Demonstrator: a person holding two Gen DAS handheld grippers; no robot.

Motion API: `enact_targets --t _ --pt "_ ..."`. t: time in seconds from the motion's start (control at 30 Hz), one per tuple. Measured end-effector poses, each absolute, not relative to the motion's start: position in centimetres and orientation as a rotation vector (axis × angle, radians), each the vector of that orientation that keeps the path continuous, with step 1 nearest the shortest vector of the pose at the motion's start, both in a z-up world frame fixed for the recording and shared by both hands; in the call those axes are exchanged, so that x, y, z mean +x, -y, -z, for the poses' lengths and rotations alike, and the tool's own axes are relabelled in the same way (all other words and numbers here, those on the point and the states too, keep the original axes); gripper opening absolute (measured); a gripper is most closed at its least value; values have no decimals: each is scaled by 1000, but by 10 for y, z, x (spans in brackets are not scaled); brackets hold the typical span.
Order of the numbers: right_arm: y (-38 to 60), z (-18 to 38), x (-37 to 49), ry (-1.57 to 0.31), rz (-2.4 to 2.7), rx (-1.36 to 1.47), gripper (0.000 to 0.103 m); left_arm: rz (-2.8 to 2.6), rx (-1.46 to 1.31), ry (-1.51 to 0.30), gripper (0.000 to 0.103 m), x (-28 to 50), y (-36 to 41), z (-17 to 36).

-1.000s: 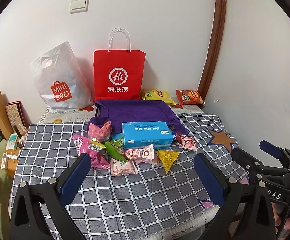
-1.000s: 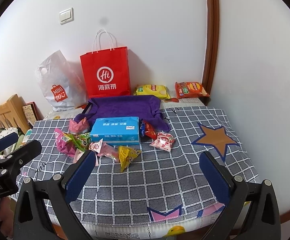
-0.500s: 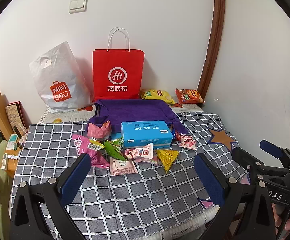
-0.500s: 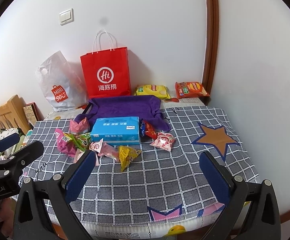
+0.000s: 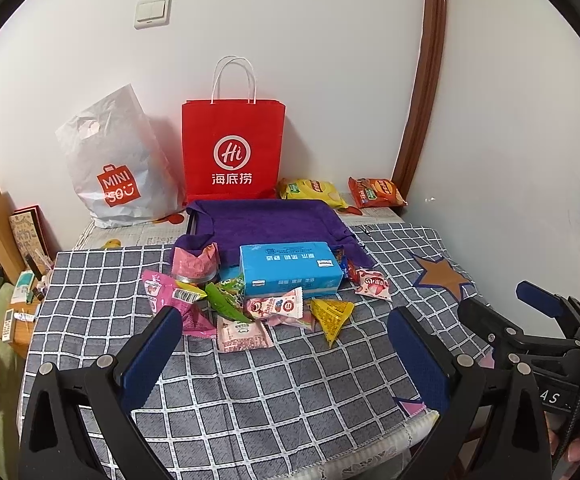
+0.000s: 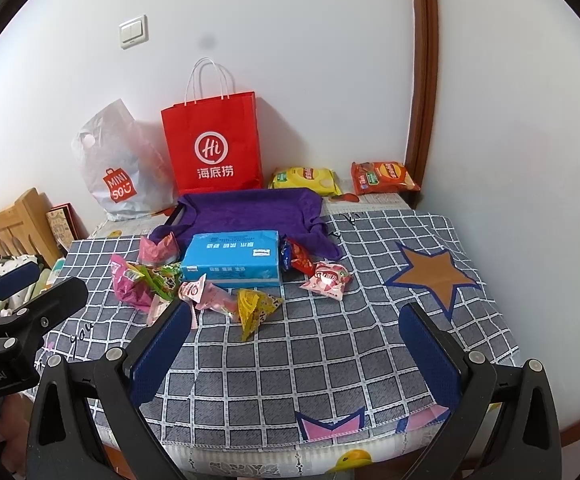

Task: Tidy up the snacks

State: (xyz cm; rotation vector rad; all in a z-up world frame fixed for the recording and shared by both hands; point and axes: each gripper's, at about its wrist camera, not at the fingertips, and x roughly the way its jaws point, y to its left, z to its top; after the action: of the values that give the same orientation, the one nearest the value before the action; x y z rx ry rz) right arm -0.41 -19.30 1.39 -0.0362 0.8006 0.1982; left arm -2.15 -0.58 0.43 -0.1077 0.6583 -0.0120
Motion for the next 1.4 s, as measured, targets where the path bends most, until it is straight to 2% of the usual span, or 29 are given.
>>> enact_targets --t 0.5,0.57,0.73,0.87,0.97,1.4 --pt "202 11 17 -811 -199 -42 100 30 -126 -685 101 3 -1 23" --pt "204 19 24 -823 -192 -37 95 30 -131 -697 101 9 -4 30" --pt "211 48 47 -878 -182 -23 92 6 -135 -722 101 25 -12 50" --pt "214 72 65 -929 -175 -20 81 -13 -129 -746 101 38 -22 66" --pt "214 87 81 -953 -160 -22 73 -15 -146 -768 96 47 -31 75" --pt "206 147 160 -1052 -117 16 64 -37 -211 -777 95 83 -76 103"
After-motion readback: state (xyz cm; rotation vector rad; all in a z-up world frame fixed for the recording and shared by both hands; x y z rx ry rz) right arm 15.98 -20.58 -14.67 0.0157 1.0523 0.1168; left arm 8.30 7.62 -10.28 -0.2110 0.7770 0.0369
